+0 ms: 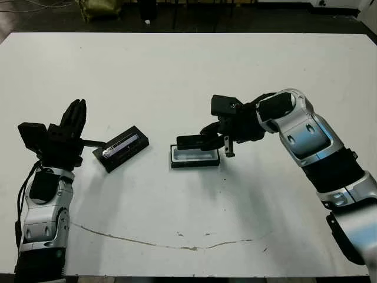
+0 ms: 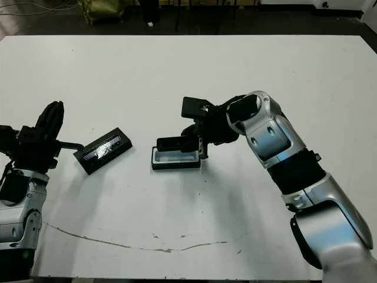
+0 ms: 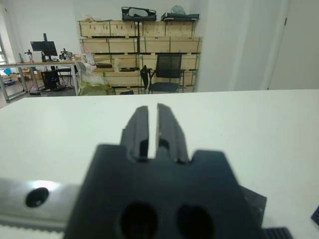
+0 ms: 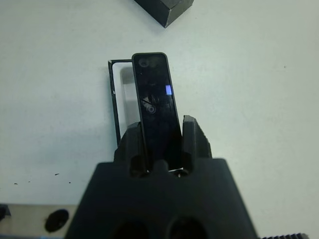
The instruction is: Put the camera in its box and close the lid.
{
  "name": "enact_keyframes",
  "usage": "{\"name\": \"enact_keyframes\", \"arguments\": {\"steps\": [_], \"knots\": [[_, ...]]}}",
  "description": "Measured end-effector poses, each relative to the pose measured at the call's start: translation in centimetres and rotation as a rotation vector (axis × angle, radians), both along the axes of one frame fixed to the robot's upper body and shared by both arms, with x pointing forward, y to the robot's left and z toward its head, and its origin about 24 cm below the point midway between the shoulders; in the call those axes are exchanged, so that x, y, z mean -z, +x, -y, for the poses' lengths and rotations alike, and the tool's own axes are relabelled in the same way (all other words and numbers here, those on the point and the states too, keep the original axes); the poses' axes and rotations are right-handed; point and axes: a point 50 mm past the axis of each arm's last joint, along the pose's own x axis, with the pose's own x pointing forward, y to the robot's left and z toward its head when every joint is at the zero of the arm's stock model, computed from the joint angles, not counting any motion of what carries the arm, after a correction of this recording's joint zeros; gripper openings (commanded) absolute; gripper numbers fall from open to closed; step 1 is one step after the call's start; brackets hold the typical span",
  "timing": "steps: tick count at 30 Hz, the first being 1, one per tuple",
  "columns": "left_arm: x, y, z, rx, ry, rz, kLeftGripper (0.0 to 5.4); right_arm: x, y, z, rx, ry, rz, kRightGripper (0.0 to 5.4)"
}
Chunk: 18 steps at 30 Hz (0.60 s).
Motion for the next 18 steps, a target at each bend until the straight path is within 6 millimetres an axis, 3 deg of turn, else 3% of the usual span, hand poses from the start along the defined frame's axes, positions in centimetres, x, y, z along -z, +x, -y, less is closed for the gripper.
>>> {"name": "enact_keyframes", "arguments": {"steps": [18], "knots": [[0.5, -0.1, 0.2, -0.002, 0.002, -0.023, 0.00, -1.2, -0.1, -1.4, -0.057, -0.119, 0.039, 0.28]]}}
